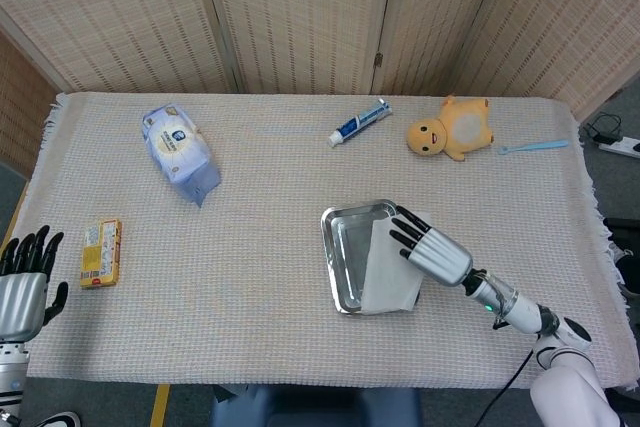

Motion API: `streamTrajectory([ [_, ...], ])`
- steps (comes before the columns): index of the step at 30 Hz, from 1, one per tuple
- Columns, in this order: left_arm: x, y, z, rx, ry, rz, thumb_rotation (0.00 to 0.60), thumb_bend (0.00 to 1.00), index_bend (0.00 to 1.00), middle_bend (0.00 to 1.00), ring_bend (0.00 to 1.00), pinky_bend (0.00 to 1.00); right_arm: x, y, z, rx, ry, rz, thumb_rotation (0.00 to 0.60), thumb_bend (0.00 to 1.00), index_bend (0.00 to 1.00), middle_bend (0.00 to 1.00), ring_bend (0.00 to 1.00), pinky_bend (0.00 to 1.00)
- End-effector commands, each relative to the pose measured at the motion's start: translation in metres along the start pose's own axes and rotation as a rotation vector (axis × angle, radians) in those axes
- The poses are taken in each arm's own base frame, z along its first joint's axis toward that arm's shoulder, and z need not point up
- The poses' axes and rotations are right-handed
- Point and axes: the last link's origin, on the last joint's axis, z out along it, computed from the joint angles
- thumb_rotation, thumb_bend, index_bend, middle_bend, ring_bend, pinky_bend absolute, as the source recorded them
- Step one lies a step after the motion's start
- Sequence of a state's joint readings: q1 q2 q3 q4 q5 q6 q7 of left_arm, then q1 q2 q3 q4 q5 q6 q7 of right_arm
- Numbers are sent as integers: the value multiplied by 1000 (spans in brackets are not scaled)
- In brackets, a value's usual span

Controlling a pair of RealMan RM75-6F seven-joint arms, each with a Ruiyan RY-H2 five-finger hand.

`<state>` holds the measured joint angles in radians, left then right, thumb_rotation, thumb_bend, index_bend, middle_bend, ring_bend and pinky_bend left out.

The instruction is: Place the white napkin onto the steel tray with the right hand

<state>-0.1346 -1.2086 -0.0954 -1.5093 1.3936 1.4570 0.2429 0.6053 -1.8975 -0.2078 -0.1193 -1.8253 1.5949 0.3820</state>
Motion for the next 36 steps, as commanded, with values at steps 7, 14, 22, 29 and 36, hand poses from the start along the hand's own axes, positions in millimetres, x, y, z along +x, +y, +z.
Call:
streamTrajectory([
  [7,-1,-4,3,22,1,1,600,528,0,0,0,0,-2,5,28,61,-54,-50,600,453,806,321,184,0],
  [14,-5,-5,6,29,-15,6,600,527,0,0,0,0,-2,4,44,114,-77,-102,600,453,806,321,184,0],
  [22,-5,-7,7,39,-15,5,600,528,0,0,0,0,-1,-2,52,171,-79,-115,600,453,806,322,183,0],
  [29,-6,-4,8,31,-18,4,600,528,0,0,0,0,-3,3,51,153,-95,-157,600,452,786,306,170,0],
  [36,-7,-6,9,44,-24,2,600,527,0,0,0,0,-6,9,51,113,-117,-221,600,453,428,134,49,0],
])
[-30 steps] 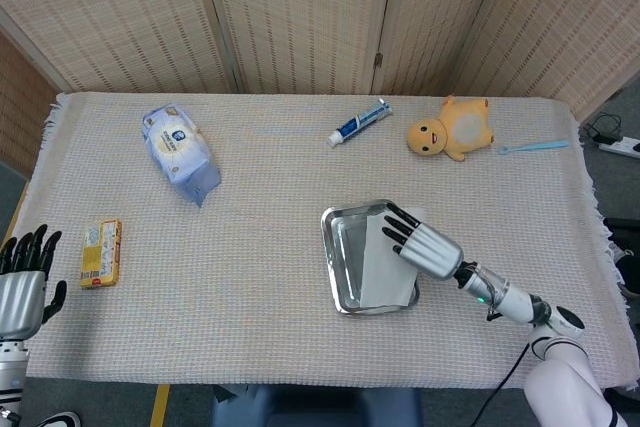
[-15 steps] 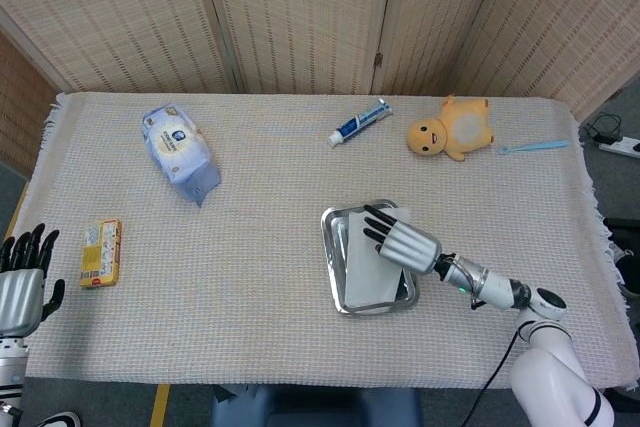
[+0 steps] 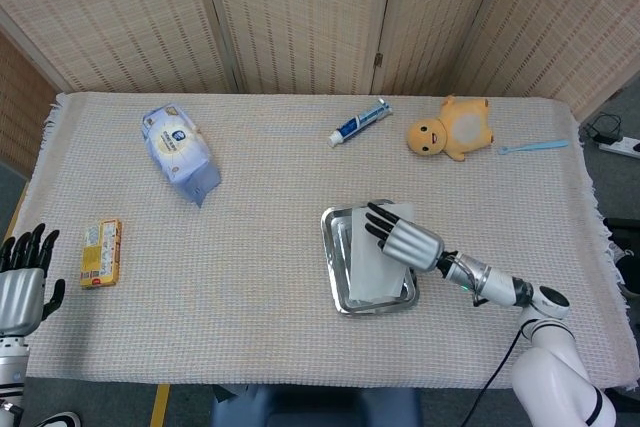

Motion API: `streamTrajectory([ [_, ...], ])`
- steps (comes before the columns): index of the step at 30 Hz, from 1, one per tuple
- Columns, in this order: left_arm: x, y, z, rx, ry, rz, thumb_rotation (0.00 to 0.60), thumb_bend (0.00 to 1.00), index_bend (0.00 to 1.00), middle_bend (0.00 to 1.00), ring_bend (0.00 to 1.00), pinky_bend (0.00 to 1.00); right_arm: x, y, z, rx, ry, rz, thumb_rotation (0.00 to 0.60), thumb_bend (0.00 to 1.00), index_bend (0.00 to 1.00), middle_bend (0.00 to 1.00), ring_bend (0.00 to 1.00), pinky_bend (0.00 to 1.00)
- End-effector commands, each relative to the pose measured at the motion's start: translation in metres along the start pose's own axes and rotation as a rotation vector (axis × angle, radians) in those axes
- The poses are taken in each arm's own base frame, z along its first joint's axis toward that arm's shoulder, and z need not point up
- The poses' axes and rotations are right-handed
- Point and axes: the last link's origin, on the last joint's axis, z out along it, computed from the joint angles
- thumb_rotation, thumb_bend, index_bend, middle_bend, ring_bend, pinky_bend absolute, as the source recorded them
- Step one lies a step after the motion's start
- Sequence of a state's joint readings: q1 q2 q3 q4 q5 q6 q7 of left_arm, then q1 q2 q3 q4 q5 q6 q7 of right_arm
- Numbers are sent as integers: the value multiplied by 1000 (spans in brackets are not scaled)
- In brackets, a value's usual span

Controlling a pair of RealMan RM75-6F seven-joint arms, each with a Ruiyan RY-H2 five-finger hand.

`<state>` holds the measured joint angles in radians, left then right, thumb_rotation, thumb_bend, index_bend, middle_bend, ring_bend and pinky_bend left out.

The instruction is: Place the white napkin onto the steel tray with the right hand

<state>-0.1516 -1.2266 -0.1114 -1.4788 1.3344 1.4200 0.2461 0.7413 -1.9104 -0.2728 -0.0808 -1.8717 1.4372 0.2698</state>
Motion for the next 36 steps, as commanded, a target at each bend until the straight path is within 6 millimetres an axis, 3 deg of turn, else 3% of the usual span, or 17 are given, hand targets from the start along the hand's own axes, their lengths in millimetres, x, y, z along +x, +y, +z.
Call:
streamTrajectory([
  [1,0,0,0,2,0,-1,600,528,0,0,0,1,-3,3,1,-34,-17,-17,600,453,318,88,23,0],
  [4,1,0,0,0,3,-2,600,527,0,0,0,1,-4,2,3,-37,-21,-20,600,453,101,33,0,0],
  [7,1,0,-1,2,5,-3,600,528,0,0,0,1,-3,1,4,-38,-14,-21,600,452,8,8,0,0],
  [24,2,1,-1,-6,11,-7,600,528,0,0,0,1,3,-4,5,-22,32,18,600,450,0,0,0,0],
  [30,1,1,0,-4,9,-3,600,527,0,0,0,1,3,-2,2,-30,34,51,600,336,0,0,0,0],
  [36,1,2,0,-7,8,1,600,527,0,0,0,2,5,-2,0,-22,43,69,600,309,0,0,0,0],
])
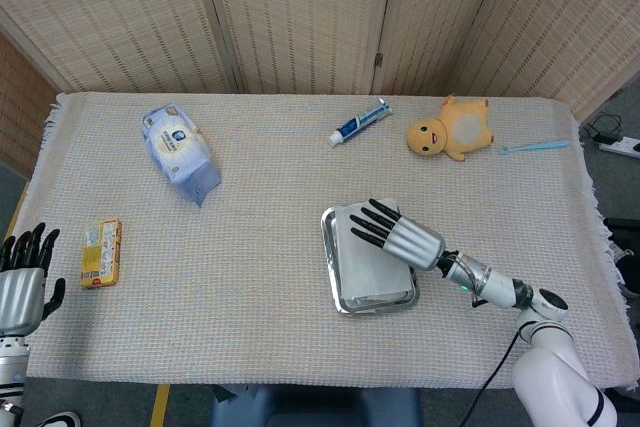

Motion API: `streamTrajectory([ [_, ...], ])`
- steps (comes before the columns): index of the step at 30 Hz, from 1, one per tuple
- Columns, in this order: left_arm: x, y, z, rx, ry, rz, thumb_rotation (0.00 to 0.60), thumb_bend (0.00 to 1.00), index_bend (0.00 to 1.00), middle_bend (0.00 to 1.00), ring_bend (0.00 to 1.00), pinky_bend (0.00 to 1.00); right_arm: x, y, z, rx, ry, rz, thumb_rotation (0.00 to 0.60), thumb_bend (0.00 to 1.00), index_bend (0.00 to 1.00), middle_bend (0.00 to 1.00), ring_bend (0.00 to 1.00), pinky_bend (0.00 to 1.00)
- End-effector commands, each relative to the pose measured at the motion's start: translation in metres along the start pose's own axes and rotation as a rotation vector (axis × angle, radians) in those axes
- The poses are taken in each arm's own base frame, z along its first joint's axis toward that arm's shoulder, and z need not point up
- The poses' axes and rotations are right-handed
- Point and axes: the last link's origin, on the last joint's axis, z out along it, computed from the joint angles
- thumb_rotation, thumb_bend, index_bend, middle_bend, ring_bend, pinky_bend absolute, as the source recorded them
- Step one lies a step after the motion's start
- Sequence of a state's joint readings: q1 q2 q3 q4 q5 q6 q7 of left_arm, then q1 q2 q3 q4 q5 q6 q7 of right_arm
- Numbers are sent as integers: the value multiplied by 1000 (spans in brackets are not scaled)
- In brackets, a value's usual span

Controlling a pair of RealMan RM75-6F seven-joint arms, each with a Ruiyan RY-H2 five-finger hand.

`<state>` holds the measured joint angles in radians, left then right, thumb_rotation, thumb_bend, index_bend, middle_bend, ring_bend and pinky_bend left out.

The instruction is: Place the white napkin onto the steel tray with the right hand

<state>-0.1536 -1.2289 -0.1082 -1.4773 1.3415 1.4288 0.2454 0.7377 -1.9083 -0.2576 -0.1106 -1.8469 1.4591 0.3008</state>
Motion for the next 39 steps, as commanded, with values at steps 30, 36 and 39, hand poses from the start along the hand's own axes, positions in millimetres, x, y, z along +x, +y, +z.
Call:
streamTrajectory([
  [30,-1,3,0,-13,2,6,600,527,0,0,0,3,-5,-1,-15,79,-59,-21,600,293,0,0,0,0],
  [36,0,4,-1,-18,4,6,600,527,0,0,0,3,0,8,-25,72,-43,-33,600,293,0,0,0,0],
  [39,0,6,-2,-24,7,8,600,528,0,0,0,3,4,14,-34,67,-33,-48,600,294,0,0,0,0],
])
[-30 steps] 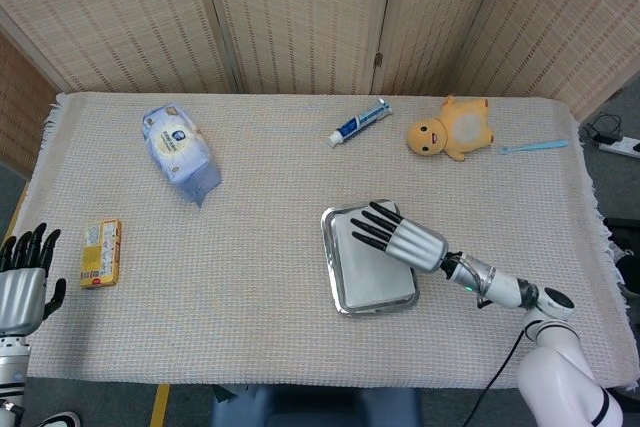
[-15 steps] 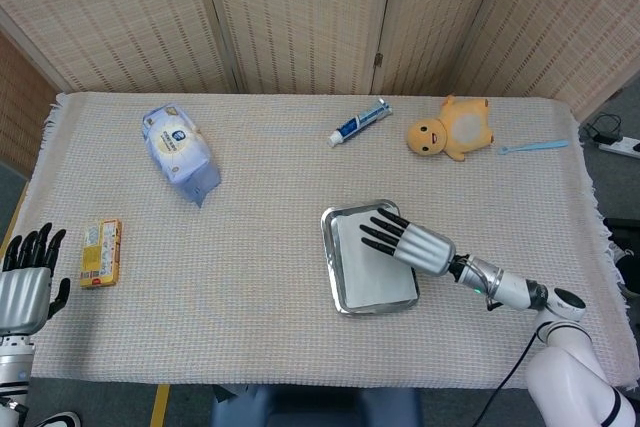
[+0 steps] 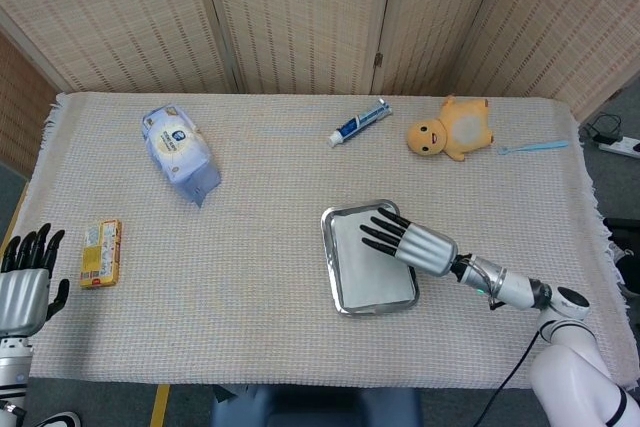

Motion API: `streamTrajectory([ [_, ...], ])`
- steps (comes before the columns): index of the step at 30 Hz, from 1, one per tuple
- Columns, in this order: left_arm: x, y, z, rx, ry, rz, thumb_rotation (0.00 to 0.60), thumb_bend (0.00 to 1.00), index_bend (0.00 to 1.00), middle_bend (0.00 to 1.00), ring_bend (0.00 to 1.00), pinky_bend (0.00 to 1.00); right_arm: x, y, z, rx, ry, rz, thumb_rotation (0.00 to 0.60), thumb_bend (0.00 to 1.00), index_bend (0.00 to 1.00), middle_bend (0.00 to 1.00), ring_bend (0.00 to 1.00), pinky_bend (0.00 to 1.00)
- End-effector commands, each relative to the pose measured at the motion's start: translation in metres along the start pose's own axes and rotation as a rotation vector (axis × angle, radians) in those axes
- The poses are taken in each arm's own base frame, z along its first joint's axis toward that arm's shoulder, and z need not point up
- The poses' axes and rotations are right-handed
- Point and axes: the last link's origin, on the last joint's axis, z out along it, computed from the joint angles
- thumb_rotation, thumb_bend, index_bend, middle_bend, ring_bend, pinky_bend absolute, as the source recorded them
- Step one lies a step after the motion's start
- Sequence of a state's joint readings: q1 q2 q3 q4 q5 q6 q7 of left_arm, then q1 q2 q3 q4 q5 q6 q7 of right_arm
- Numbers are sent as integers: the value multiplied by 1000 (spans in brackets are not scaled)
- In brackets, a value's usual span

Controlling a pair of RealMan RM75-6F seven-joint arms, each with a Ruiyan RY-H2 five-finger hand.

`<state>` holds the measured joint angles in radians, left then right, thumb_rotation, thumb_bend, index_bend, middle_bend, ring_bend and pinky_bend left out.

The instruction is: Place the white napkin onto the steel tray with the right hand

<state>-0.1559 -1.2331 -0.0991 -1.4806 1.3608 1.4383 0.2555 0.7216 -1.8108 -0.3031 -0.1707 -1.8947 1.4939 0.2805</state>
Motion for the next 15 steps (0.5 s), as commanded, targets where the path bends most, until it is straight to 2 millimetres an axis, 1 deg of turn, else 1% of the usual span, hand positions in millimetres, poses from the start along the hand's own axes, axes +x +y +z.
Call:
streamTrajectory([
  [1,0,1,-1,-4,3,1,600,528,0,0,0,3,3,4,-10,-9,14,-6,600,294,0,0,0,0],
  [3,0,2,-1,-7,3,3,600,528,0,0,0,3,5,8,-16,-26,24,-6,600,294,0,0,0,0],
  [6,1,4,-2,-13,4,0,600,528,0,0,0,3,11,15,-32,-93,69,7,600,293,0,0,0,0],
  [9,2,5,-4,-20,3,-5,600,528,0,0,0,3,18,20,-58,-244,149,82,600,293,0,0,0,0],
  [11,2,6,-5,-26,-1,-7,600,528,0,0,0,3,17,21,-75,-318,159,92,600,293,0,0,0,0],
  [12,2,7,-5,-31,-2,-9,600,527,0,0,0,3,18,19,-82,-347,168,104,600,293,0,0,0,0],
  [15,5,11,-7,-50,4,-19,600,527,0,0,0,3,18,12,-117,-487,177,149,600,293,0,0,0,0],
])
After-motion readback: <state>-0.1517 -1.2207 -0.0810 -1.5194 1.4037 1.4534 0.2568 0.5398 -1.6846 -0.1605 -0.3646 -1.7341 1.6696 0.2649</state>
